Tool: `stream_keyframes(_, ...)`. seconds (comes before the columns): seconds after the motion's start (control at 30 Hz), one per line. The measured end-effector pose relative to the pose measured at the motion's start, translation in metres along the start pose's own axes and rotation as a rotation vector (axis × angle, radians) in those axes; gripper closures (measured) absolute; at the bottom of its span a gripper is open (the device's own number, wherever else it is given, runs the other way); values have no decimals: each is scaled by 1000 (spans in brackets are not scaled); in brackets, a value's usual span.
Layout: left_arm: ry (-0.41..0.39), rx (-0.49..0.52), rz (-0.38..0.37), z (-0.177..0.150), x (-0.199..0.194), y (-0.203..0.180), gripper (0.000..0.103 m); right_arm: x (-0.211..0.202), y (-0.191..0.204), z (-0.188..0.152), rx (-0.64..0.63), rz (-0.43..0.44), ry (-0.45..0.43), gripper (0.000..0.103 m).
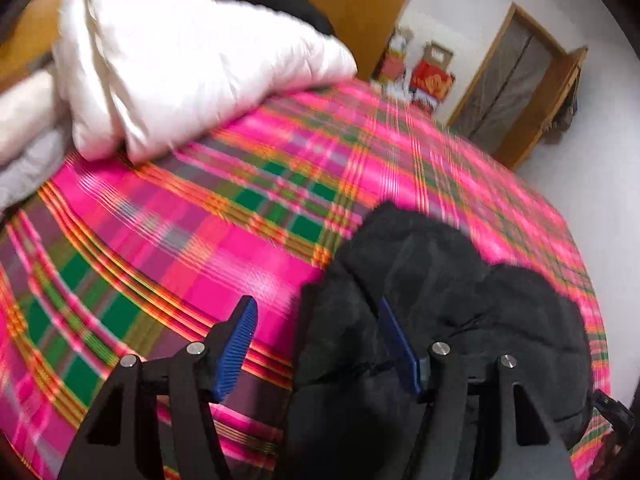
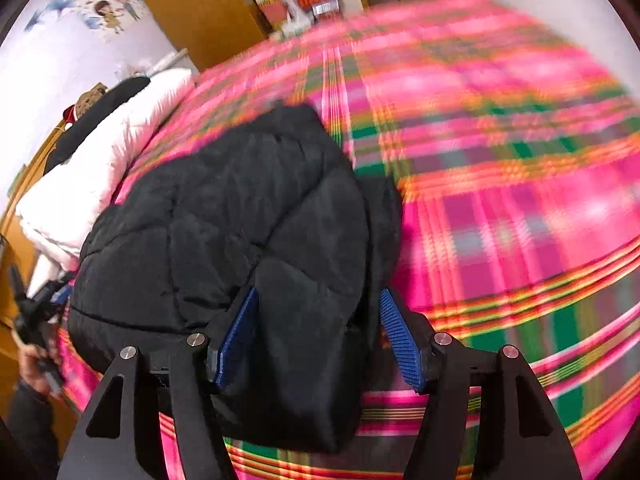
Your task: Fold large clothes
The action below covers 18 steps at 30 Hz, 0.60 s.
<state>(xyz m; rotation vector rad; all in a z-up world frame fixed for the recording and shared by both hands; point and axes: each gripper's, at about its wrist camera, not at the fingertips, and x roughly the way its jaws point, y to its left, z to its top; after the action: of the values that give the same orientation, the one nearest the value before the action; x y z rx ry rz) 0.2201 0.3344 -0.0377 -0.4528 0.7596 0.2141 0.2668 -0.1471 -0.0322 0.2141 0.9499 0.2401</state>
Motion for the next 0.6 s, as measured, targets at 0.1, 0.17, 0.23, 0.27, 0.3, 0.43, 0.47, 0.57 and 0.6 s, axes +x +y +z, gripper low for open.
stream_keyframes(0.1,-45,3,-51,5,-21,-6,38,-19,11,0,-39,10,-58,40)
stream_keyframes(0.17,-42,56,-93,-1,-26,-20,38,-15,20,-1,-72,24,-45,40)
stream_keyframes(0.23,-4,123,-93,-12,-15,-34,38,2,24,-5,-86,24,-4,40)
stream_keyframes(0.27,29,146,-81,-18,-4,-38,38,13,23,-7,-86,20,21,40)
stream_keyframes(0.3,66,151,-69,-24,7,-39,38,25,21,-9,-88,4,52,40)
stream_keyframes(0.43,166,91,-28,-34,45,-31,37,42,18,-11,-91,-29,103,40)
stream_keyframes(0.47,159,93,-19,-33,41,-34,37,37,19,-10,-95,-33,96,40)
stream_keyframes(0.57,134,136,-1,-29,23,-46,38,17,23,-10,-102,-30,74,40)
stream_keyframes(0.6,119,158,2,-29,14,-51,38,8,24,-11,-105,-32,64,40)
